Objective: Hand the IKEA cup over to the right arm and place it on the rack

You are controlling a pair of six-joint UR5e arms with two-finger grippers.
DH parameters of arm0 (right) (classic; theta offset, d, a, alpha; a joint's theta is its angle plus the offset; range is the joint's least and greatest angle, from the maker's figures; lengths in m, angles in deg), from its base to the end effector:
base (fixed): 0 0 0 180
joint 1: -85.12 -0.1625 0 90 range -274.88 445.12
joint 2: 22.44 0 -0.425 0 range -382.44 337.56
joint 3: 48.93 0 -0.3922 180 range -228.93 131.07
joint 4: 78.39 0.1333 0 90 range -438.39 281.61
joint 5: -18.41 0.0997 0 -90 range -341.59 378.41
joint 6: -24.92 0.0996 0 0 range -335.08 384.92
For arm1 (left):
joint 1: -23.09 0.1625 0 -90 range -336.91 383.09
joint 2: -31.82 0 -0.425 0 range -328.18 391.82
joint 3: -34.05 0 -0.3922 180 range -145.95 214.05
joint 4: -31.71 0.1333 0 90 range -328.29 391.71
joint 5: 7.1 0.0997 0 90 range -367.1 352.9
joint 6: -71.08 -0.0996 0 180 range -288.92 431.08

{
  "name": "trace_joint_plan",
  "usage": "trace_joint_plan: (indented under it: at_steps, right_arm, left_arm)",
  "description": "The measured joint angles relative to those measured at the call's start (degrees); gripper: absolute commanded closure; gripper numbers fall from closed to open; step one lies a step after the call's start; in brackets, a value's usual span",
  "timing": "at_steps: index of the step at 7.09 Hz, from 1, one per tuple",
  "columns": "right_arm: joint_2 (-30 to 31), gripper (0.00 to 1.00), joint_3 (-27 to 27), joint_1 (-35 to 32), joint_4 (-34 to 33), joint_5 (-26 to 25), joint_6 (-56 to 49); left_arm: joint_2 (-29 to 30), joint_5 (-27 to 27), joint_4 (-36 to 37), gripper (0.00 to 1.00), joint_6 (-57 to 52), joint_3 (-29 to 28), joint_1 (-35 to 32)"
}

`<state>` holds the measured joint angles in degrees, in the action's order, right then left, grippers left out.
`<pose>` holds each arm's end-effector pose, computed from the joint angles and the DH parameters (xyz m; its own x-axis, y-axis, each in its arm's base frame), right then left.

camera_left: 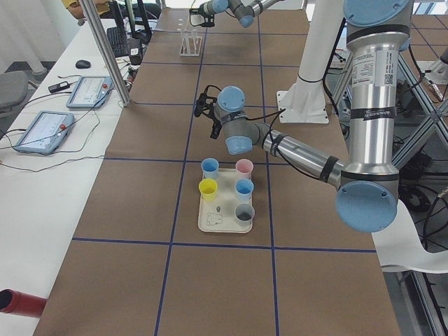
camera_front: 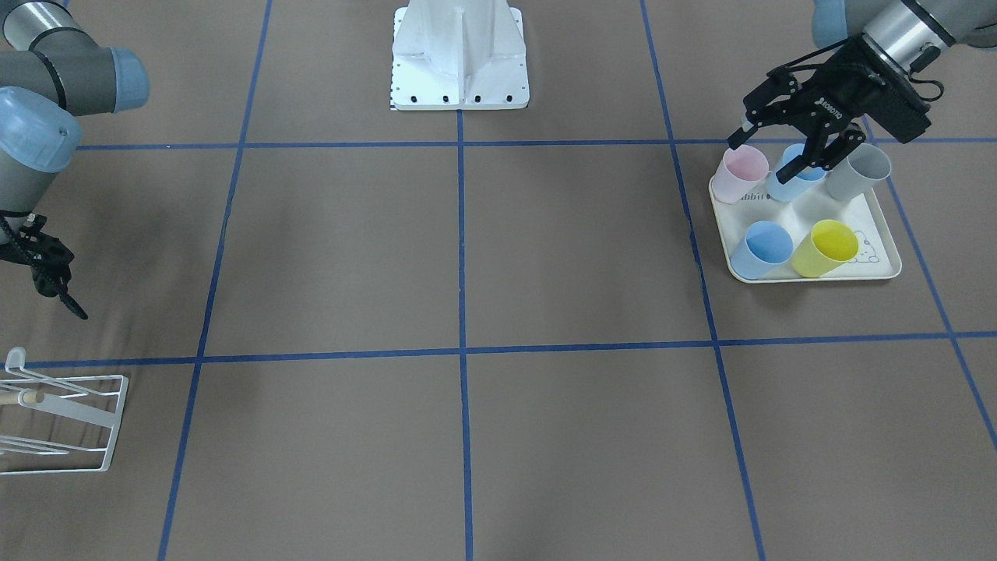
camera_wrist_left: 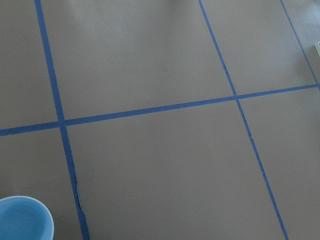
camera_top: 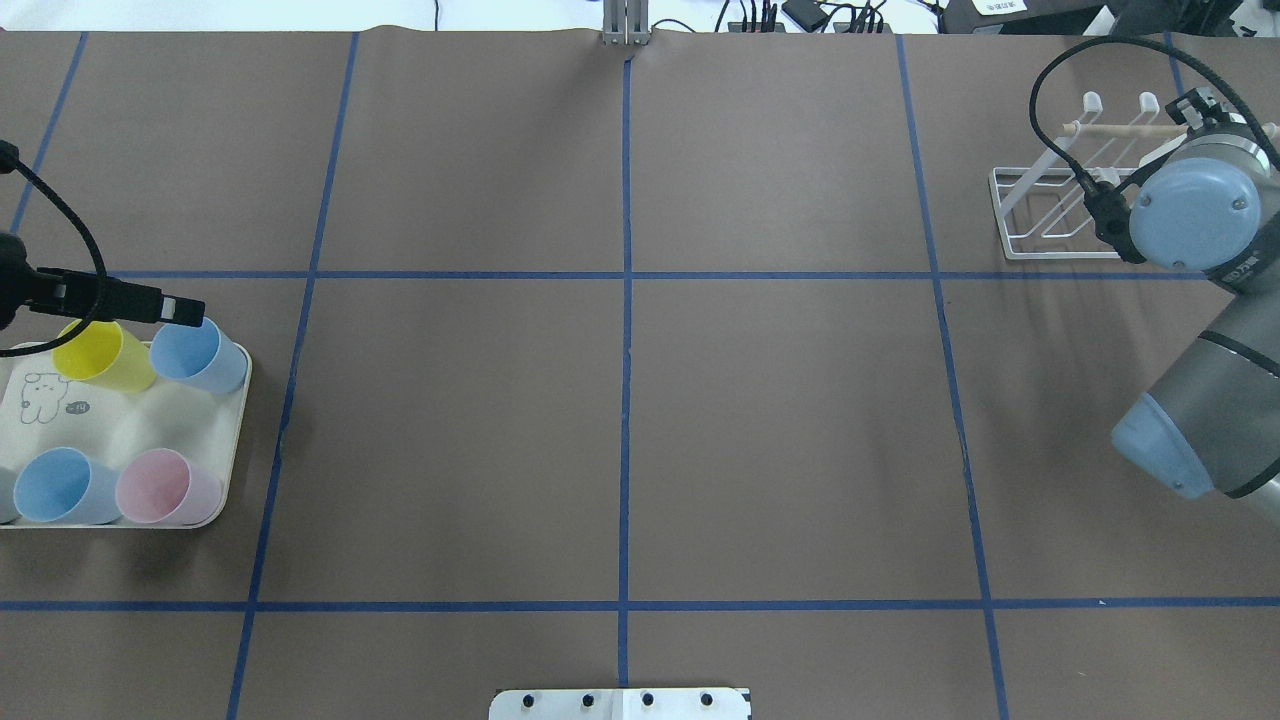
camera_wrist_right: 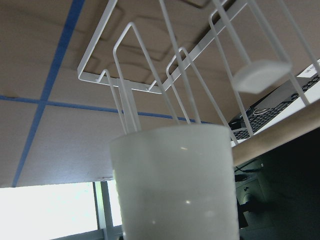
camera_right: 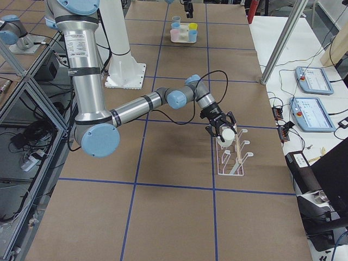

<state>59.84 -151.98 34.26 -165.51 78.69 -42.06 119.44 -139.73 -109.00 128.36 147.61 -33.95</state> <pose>-0.2054 -0.5418 0.4838 -0.2197 -0.8079 -0.5468 0.9616 -0.0847 -0.2611 0.1889 -0.4123 0.3734 0.2867 0.2889 -0.9134 0.1333 0.9321 0.3366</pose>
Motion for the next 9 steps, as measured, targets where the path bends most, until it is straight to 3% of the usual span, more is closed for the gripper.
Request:
trace_joint_plan:
  at_steps: [1,2,4,5,9]
  right_arm:
    - [-0.06,0.67,0.27,0.48,0.01,-0.31,0.0]
    - [-0.07,0.56,0.59,1.2,0.01,-1.31,0.02]
    - [-0.04,0.41,1.21,2.45,0.02,-3.66,0.08]
    - [-0.03,0.03,1.4,2.85,0.02,-4.44,0.09]
    - [-0.03,0.01,1.63,3.29,0.02,-5.16,1.48]
  left_arm:
    - [0.0,0.0,-0.02,0.0,-0.02,0.0,0.0]
    - [0.0,0.0,-0.06,0.0,0.0,0.0,0.0]
    - [0.0,0.0,-0.14,0.0,0.02,0.01,-0.04]
    - [0.0,0.0,-0.16,0.0,0.02,0.03,-0.07]
    - [-0.27,0.0,-0.18,0.0,0.0,0.03,-0.09]
